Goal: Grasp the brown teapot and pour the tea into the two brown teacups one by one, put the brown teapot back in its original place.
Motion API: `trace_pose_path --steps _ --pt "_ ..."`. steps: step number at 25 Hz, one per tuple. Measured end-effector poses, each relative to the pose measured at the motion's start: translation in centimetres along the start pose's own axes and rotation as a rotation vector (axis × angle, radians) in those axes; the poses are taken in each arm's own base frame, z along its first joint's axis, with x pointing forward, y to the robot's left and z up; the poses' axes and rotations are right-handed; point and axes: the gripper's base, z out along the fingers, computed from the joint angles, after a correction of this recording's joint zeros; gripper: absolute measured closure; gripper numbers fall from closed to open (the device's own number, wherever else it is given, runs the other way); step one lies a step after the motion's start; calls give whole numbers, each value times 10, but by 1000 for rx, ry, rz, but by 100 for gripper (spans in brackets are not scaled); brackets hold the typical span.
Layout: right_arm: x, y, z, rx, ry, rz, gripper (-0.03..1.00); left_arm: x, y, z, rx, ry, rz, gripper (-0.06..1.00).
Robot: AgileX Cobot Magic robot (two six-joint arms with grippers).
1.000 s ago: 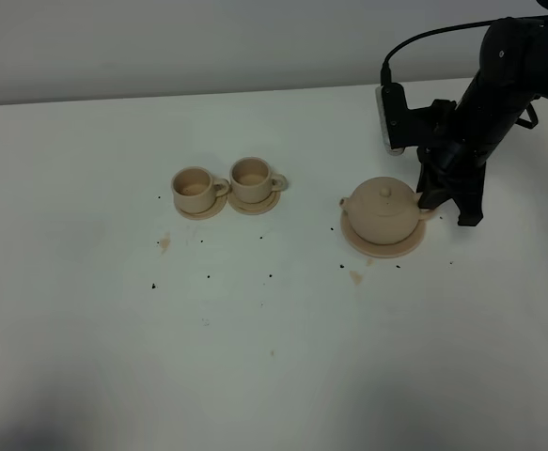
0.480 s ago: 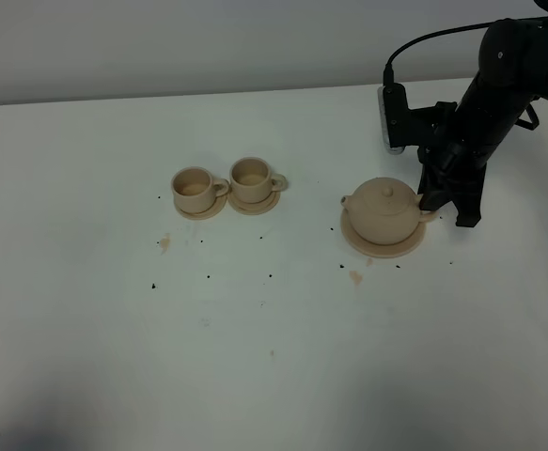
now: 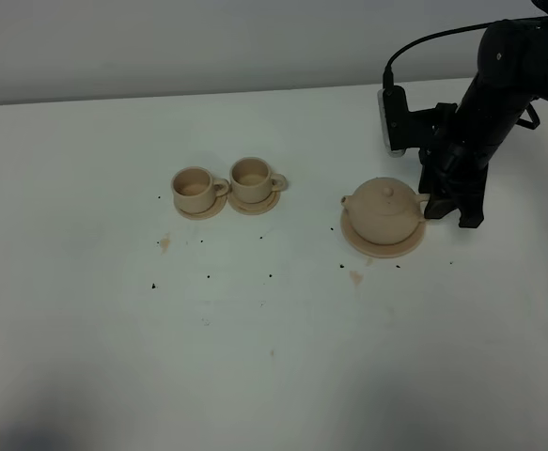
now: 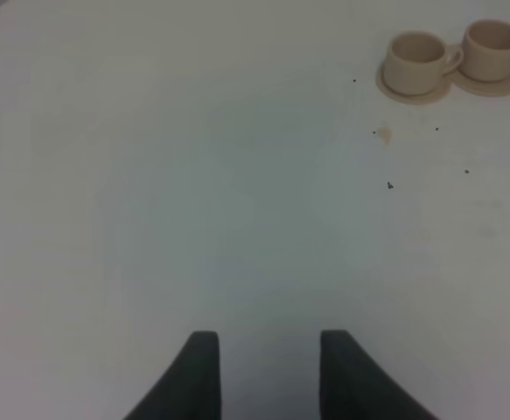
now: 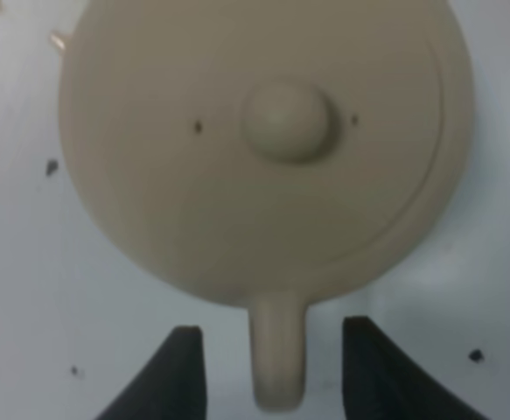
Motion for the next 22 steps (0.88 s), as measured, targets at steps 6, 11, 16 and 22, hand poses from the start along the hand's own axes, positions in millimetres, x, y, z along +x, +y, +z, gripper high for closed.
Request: trace_pose_path --steps 6,11,16,22 --pt "-16 0 -15 45 108 -105 59 0 0 0 0 0 0 62" --pt "-31 -2 -21 85 139 -150 62 0 0 0 0 0 0 62" --pt "-27 -2 -12 60 191 -114 62 0 0 0 0 0 0 62" --pt "-31 0 -5 44 191 -115 63 0 0 0 0 0 0 62"
